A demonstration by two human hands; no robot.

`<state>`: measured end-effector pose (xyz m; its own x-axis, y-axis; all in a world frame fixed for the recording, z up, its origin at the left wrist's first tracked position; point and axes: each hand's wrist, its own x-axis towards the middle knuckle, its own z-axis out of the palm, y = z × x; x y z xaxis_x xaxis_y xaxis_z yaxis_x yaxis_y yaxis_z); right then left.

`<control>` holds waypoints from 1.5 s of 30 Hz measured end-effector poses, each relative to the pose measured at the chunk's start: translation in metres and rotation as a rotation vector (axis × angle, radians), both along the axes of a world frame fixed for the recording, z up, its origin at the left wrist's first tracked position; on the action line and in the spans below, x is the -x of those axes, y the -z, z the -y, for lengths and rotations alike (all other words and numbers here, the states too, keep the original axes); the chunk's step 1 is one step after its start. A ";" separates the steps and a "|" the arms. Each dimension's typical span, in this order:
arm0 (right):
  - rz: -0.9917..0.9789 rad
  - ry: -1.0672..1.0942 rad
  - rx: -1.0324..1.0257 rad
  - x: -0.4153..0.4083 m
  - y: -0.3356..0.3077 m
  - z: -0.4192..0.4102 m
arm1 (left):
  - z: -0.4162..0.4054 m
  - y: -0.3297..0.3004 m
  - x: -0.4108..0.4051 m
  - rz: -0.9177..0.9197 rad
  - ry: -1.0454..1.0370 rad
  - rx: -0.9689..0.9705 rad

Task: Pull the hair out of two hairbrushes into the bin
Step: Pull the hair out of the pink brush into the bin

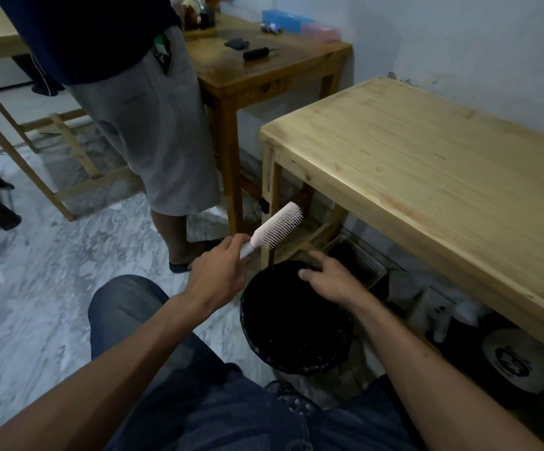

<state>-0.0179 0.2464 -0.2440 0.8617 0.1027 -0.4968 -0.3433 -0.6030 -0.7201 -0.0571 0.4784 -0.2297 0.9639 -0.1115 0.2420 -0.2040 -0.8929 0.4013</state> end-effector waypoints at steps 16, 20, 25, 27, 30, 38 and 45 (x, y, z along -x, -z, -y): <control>0.227 0.028 -0.197 0.006 -0.030 -0.005 | 0.000 -0.013 0.006 -0.018 0.008 0.180; 0.279 -0.038 -0.301 0.005 -0.059 -0.023 | 0.002 -0.031 0.014 0.019 -0.001 0.310; 0.376 0.101 -0.589 -0.012 -0.103 -0.043 | 0.010 -0.065 0.010 0.096 0.014 0.365; 0.393 0.173 -0.672 -0.018 -0.120 -0.044 | 0.015 -0.079 0.003 0.125 0.027 0.383; 0.429 0.251 -0.701 -0.026 -0.144 -0.032 | 0.029 -0.101 -0.010 0.135 0.083 0.418; 0.559 0.550 -0.651 -0.055 -0.203 0.061 | 0.112 -0.143 -0.058 0.218 0.173 0.430; 0.551 0.659 -0.512 -0.097 -0.207 0.150 | 0.196 -0.155 -0.111 0.178 0.245 0.308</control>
<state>0.0793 0.0962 -0.0366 0.9204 -0.3890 -0.0399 -0.0372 0.0145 -0.9992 0.0541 0.2829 -0.0748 0.8582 -0.2283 0.4597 -0.4850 -0.6539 0.5807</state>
